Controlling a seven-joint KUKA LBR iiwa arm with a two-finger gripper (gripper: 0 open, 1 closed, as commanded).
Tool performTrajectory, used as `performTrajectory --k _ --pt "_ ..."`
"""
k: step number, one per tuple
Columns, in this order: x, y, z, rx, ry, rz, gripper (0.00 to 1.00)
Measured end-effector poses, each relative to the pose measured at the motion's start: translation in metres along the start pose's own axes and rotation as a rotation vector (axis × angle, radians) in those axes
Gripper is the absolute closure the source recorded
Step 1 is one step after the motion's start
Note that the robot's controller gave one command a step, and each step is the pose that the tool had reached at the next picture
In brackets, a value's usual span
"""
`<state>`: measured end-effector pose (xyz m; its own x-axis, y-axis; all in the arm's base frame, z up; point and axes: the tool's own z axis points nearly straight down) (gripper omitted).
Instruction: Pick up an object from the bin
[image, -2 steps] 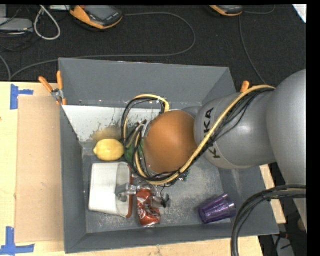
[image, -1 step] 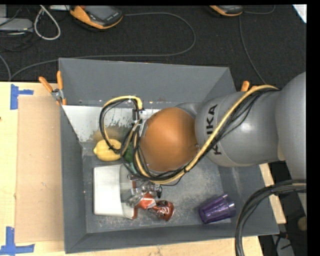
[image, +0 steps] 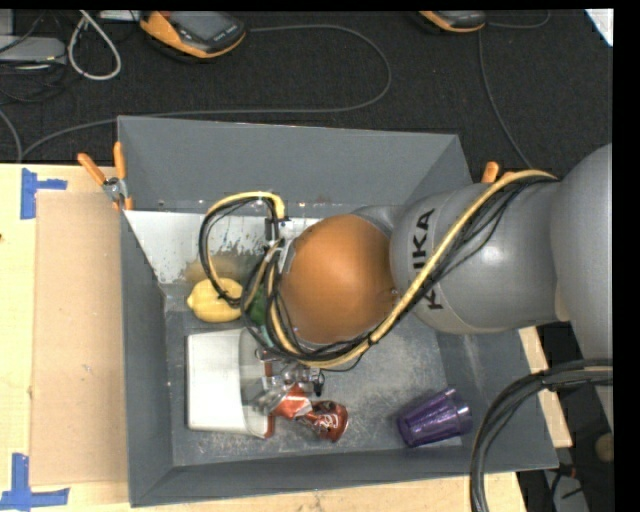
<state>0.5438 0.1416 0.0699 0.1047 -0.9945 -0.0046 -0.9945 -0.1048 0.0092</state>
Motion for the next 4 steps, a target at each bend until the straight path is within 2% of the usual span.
performTrajectory --k 1,2,4 --pt "0.0 0.0 -0.001 -0.001 -0.001 0.004 1.0" --pt "-0.001 0.002 -0.035 -0.005 -0.001 0.005 1.0" --pt "-0.002 0.003 -0.079 -0.011 -0.001 0.01 1.0"
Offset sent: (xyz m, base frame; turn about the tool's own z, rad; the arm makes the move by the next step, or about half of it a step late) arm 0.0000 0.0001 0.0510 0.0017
